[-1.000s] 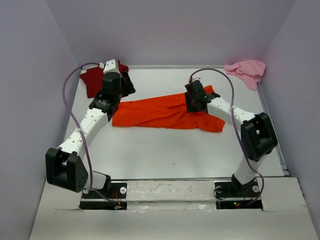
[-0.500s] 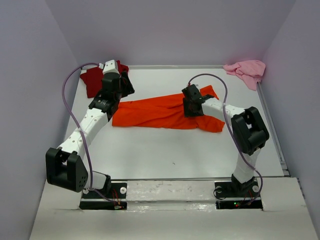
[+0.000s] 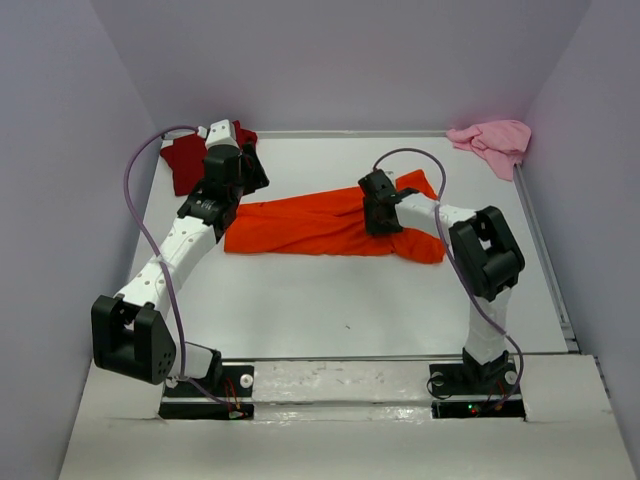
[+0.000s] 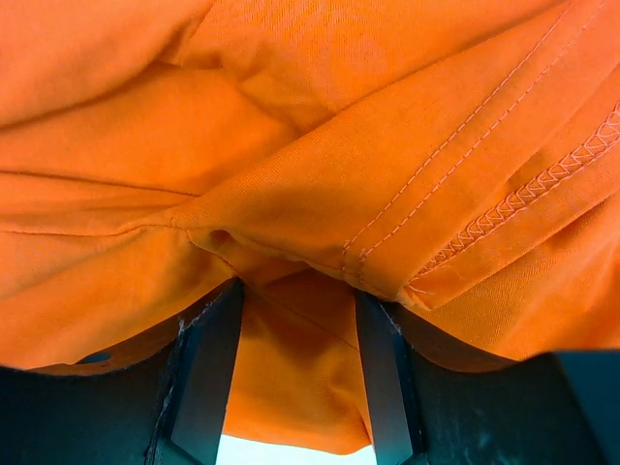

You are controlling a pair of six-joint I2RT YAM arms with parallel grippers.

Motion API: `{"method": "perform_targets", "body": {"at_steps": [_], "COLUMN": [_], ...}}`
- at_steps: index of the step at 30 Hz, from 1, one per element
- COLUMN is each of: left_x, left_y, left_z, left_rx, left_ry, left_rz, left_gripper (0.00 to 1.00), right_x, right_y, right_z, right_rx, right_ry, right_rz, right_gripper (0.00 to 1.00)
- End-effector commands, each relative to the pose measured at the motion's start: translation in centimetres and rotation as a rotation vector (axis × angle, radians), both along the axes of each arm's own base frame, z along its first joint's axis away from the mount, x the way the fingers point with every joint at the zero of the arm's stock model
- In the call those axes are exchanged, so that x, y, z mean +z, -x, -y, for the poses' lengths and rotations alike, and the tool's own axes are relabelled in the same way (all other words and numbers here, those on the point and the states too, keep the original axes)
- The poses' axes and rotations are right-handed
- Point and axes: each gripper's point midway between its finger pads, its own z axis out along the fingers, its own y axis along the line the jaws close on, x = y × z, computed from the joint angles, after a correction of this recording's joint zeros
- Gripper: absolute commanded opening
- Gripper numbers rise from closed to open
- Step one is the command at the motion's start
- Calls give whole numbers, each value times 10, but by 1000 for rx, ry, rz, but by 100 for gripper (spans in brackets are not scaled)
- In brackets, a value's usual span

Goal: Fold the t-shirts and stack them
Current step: Fold the tshirt

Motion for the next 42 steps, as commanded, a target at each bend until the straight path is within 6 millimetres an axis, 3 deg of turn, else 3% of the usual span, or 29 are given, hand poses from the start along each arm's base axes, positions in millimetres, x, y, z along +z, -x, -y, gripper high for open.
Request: {"method": "perform_targets", "body": {"at_steps": [1, 7, 14, 19, 26, 35, 42], "left_x": [14, 15, 14, 15, 16, 15, 14], "left_y": [1, 0, 0, -1, -2, -1, -2], "left_z": [-5, -7, -7, -9, -11, -9, -5], "left_rx": [12, 17, 18, 18, 21, 11, -7], "left_ry": [-4, -6, -8, 2, 8, 15, 29], "left_rz": [47, 51, 48, 48, 48, 47, 45], "left_gripper": [72, 72, 72, 72, 72, 72, 72], "right_x": [6, 17, 31, 34, 34, 25, 7], "right_y": [-17, -38, -47, -58, -78, -111, -124], "right_z": [2, 3, 1, 11, 20, 12, 12], "right_rx": [-16, -20, -6, -18, -30, -20, -22], "right_ry": [24, 33, 37, 71, 88, 103, 118], "right_rz": [33, 61, 78, 92, 103, 122, 92], "right_gripper": [56, 56, 55, 55, 55, 55, 54]}}
